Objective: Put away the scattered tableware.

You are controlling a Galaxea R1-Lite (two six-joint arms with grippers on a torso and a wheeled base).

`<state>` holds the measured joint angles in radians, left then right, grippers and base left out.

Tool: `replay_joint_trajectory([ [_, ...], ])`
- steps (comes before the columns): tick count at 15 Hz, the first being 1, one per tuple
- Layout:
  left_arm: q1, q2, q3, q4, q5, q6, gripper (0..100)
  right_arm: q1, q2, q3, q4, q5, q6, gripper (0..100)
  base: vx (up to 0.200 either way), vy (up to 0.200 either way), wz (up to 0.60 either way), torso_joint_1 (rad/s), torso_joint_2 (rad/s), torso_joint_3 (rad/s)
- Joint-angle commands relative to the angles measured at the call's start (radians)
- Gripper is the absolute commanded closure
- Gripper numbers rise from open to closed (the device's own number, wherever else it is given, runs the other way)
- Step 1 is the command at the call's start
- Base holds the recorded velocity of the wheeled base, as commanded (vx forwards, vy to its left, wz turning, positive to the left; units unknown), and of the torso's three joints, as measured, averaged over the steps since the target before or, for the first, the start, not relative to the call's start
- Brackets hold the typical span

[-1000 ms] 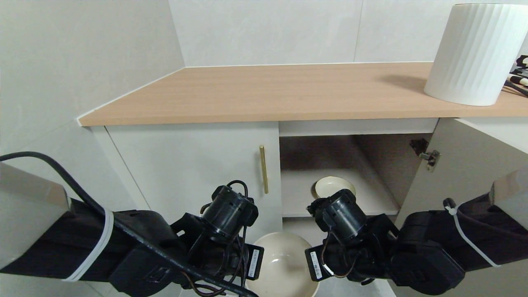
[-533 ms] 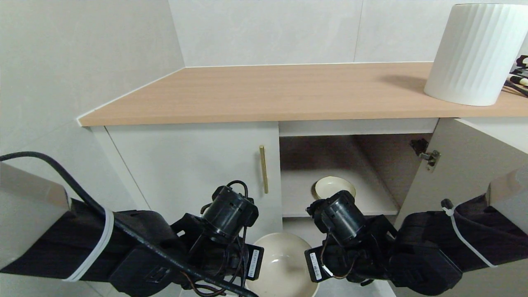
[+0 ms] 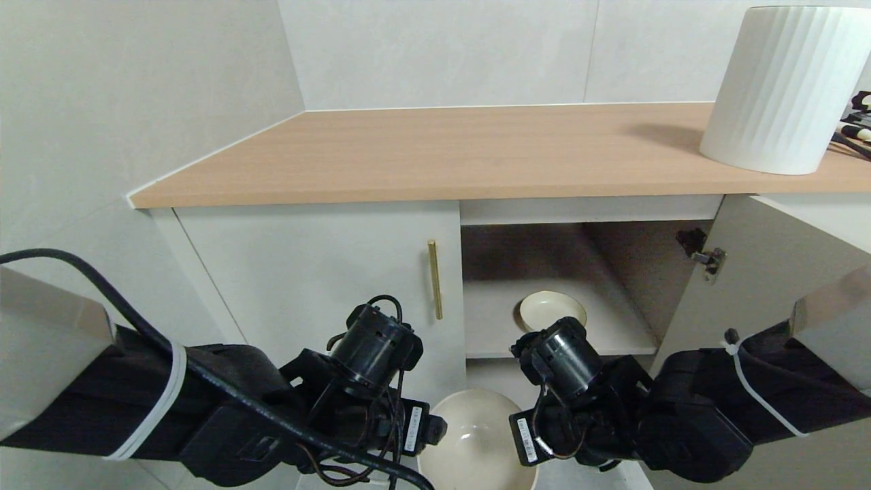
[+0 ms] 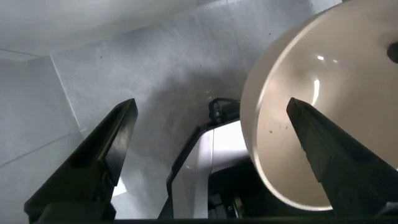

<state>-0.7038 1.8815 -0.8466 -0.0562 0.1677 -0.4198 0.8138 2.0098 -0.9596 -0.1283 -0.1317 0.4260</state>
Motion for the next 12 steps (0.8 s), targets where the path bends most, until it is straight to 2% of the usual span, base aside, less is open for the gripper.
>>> replay_joint_trajectory([
  [1,0.000,0.001,0.000,-0.002,-0.002,-0.001,0,-0.018,0.027,-0.002,-0.004,-0.020,-0.004,100,0.000,0.000,0.00,0.000,0.00,0.000],
  [3,0.000,-0.002,0.000,-0.002,-0.002,-0.001,0,-0.061,0.070,-0.030,-0.004,-0.068,-0.004,100,0.000,0.000,0.00,0.000,0.00,0.000],
  [4,0.000,-0.005,0.000,-0.004,-0.002,-0.001,0,-0.110,0.093,-0.047,-0.005,-0.088,-0.003,100,0.000,0.000,0.00,0.000,0.00,0.000],
  [7,0.000,-0.007,0.000,-0.002,-0.002,-0.001,0,-0.229,0.133,-0.111,-0.025,-0.088,0.010,100,0.000,0.000,0.00,0.000,0.00,0.000],
  [9,0.000,-0.007,0.000,-0.002,-0.002,-0.001,0,-0.289,0.170,-0.123,-0.160,-0.094,0.077,100,0.000,0.000,0.00,0.000,0.00,0.000],
  [12,0.000,-0.007,0.001,-0.002,-0.002,-0.001,0,-0.352,0.201,-0.126,-0.327,-0.115,0.108,100,0.000,0.000,0.00,0.000,0.00,0.000],
])
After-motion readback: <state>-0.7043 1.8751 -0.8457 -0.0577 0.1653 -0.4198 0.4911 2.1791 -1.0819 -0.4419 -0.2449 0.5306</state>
